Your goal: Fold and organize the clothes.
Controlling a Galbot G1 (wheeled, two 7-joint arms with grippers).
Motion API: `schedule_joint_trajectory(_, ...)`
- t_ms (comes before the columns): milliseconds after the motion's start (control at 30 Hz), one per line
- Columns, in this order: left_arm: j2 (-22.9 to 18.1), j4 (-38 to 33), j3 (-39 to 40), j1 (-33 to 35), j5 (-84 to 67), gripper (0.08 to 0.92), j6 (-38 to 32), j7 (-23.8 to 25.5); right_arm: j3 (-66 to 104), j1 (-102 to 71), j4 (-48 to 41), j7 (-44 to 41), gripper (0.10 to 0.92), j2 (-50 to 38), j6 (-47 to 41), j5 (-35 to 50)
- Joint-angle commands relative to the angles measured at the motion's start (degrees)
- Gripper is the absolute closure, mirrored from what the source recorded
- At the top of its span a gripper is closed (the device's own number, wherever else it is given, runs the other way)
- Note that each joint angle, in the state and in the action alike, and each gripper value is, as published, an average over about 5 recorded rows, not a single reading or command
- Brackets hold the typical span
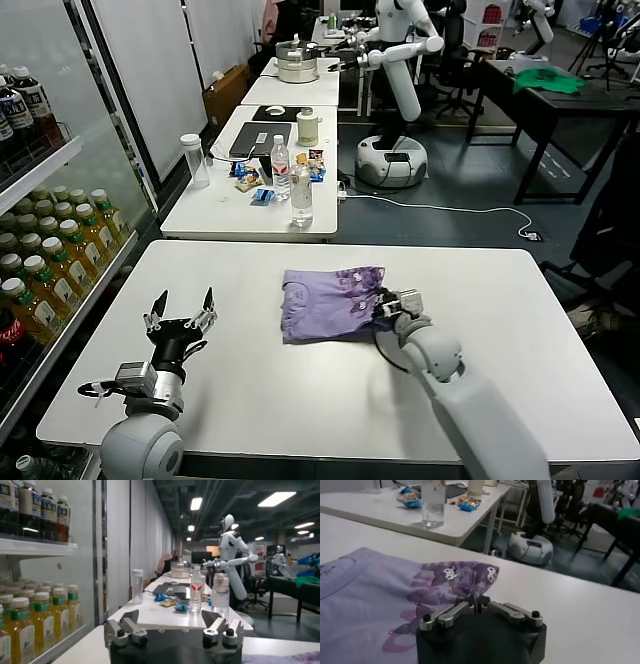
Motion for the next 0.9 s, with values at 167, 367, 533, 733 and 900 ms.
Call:
schedule_joint_trajectory(167,-0.8,-0.8,1.0,0.7,1.2,0.177,-0.1,0.4,9.5,-11.8,11.8,-1.2,0.735,-8.4,14.3,-6.7)
schedule_joint_trajectory(367,-1.6,-2.3,1.7,1.8,1.8,0.177,-0.1,1.1,19.1,-25.1,24.9,0.2,0.563,-8.4,18.6,-3.3)
schedule_joint_trajectory(533,-2.3,-3.9,2.0,3.3,1.9,0.177,-0.2,2.3,26.9,-36.2,32.2,-2.9,0.415,-8.5,18.6,-3.6)
schedule_joint_trajectory(733,-3.0,-6.0,2.2,6.1,2.0,0.177,-0.8,4.8,32.7,-45.0,35.8,-7.2,0.251,-8.8,19.3,-3.2)
schedule_joint_trajectory(900,-3.5,-6.8,2.2,7.9,2.5,0.177,-1.4,6.9,33.9,-46.5,36.7,-6.8,0.205,-9.4,21.4,-2.6)
